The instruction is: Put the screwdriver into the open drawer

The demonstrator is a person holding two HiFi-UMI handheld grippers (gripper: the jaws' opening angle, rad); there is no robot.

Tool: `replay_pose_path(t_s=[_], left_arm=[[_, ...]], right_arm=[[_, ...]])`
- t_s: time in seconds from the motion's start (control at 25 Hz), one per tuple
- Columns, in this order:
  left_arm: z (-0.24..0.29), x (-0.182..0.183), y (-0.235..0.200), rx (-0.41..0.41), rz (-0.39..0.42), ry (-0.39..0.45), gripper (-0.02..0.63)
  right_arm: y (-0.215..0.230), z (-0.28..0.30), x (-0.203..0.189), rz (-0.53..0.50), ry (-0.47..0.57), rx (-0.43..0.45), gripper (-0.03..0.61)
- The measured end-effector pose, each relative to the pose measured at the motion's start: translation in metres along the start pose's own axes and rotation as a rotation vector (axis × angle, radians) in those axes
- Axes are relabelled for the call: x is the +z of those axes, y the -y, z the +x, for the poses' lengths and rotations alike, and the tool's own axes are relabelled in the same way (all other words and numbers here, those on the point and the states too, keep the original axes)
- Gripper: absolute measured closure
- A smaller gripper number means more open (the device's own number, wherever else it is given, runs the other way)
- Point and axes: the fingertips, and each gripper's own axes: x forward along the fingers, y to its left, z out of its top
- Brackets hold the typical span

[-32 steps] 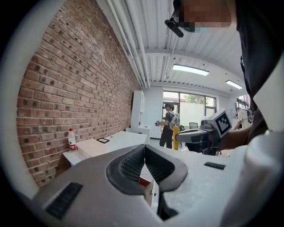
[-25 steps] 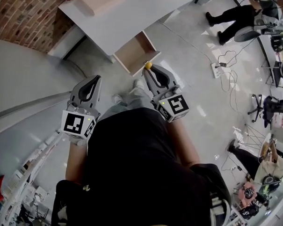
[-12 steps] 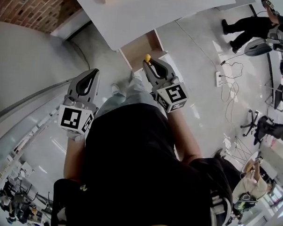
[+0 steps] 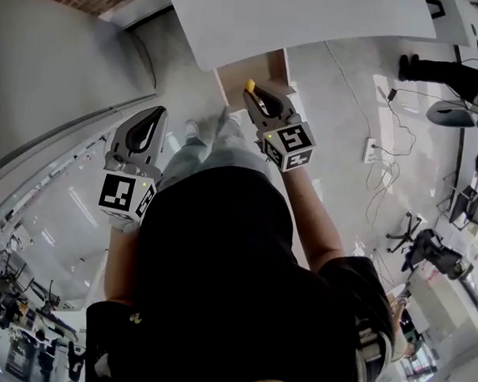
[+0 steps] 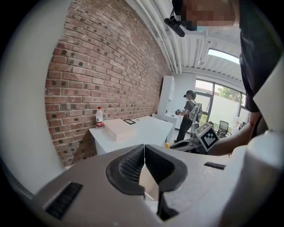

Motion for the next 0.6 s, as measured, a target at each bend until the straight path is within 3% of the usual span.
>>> replay_pose_path(t_s=[0.6], left_arm=[[-0.004,-0.043,-0.020,0.189,-0.109,-0.100,0.607]], right_arm=[[0.027,0.094,-0.092,-0.085,-0.249,0.184,0.500]])
